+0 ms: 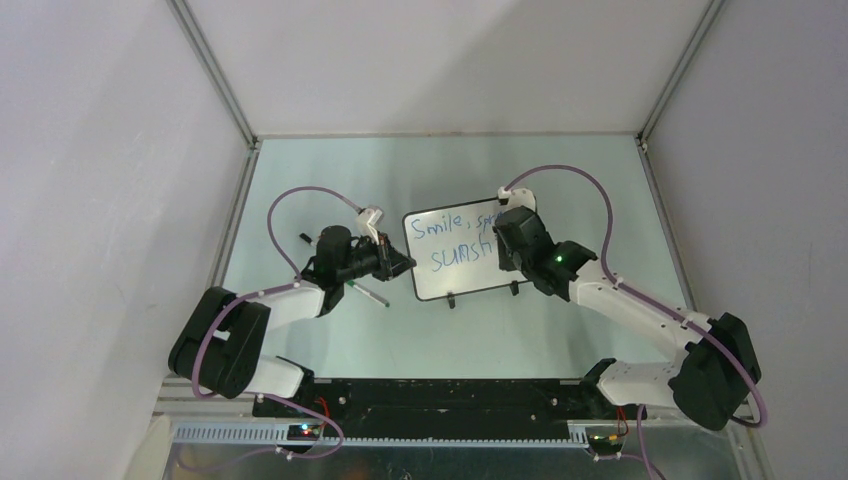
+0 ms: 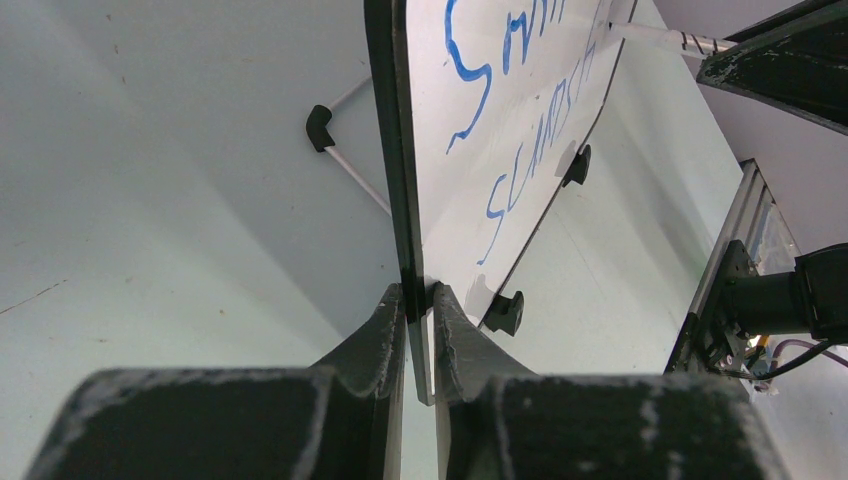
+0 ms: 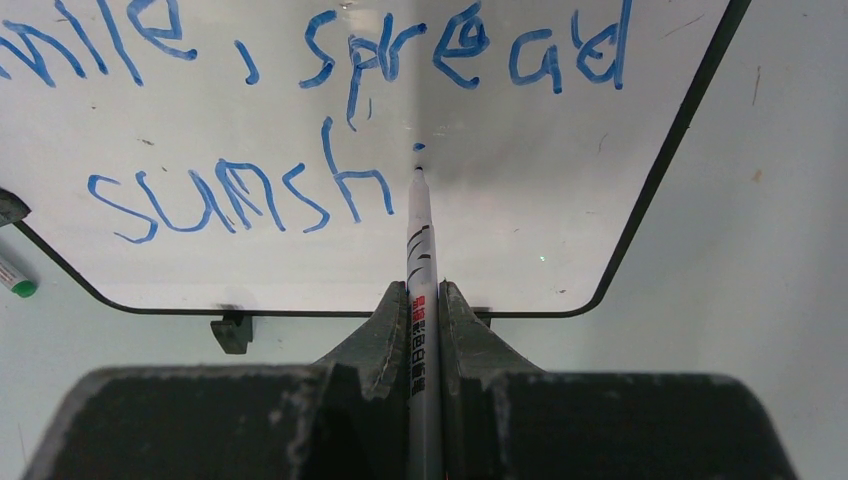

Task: Write a sentence on the whiteboard

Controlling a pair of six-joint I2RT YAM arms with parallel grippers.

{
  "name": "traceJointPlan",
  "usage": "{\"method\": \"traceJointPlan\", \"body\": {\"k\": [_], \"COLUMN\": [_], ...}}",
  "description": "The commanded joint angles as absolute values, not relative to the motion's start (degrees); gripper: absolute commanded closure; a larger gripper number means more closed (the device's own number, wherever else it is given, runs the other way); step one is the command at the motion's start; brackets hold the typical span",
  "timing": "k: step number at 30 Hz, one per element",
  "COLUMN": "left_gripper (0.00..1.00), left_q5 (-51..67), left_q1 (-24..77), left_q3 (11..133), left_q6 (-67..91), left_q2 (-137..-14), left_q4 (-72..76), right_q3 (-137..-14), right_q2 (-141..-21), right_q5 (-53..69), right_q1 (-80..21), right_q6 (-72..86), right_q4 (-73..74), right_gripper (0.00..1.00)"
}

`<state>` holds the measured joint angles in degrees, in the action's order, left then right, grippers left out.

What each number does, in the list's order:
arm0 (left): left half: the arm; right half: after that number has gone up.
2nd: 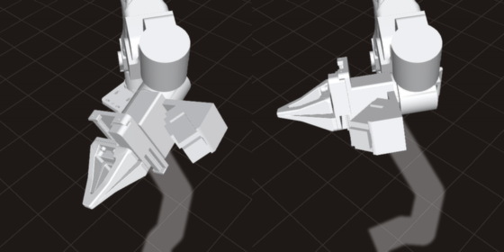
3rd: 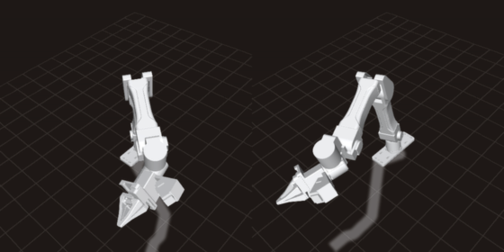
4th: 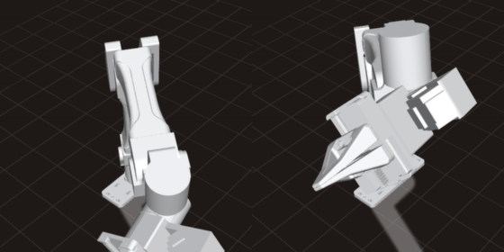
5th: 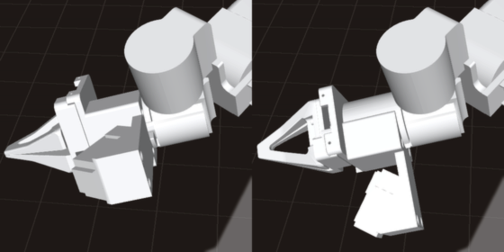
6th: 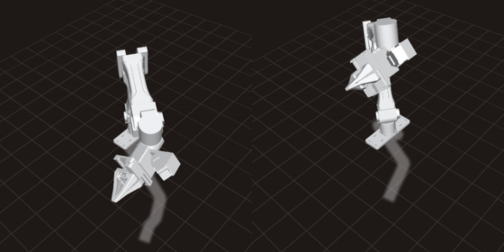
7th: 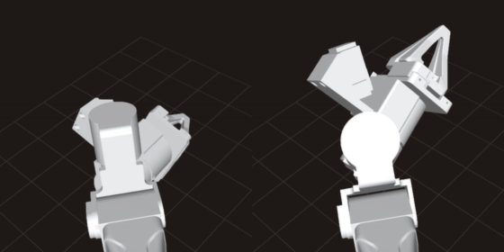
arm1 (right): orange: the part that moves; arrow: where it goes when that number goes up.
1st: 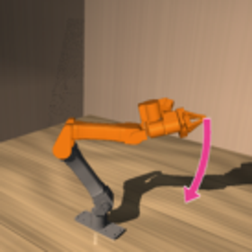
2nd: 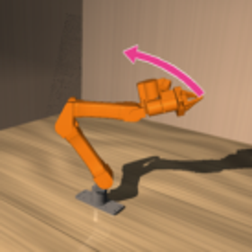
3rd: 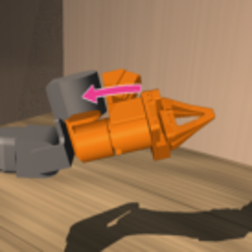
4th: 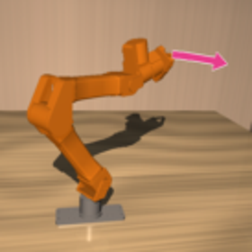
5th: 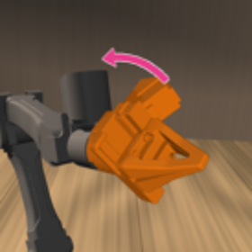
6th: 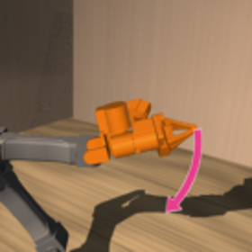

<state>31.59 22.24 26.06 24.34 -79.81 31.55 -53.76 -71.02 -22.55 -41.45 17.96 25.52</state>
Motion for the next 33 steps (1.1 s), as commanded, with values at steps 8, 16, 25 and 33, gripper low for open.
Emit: {"method": "traceJointPlan", "body": {"k": [8, 16, 25, 33], "left_gripper": [0.94, 0.95, 0.94, 0.95], "left_q5": [29.93, 29.97, 29.97, 30.14], "left_q1": [22.76, 22.71, 22.75, 22.69], "left_q3": [27.14, 27.07, 27.07, 27.03], "left_q6": [21.52, 21.53, 21.62, 21.63], "left_q2": [-79.17, -79.07, -79.17, -79.19], "left_q4": [28.83, 28.83, 28.98, 29.0], "right_q3": [-54.39, -54.44, -54.36, -52.17], "right_q2": [-72.18, -72.51, -73.42, -71.76], "right_q5": [-22.75, -22.6, -22.47, -21.58], "right_q1": [-40.7, -40.66, -40.64, -40.69], "right_q6": [18.29, 18.26, 18.75, 19.33], "right_q4": [23.68, 23.83, 24.82, 24.99], "right_gripper": [1.0, 1.0, 1.0, 1.0]}}
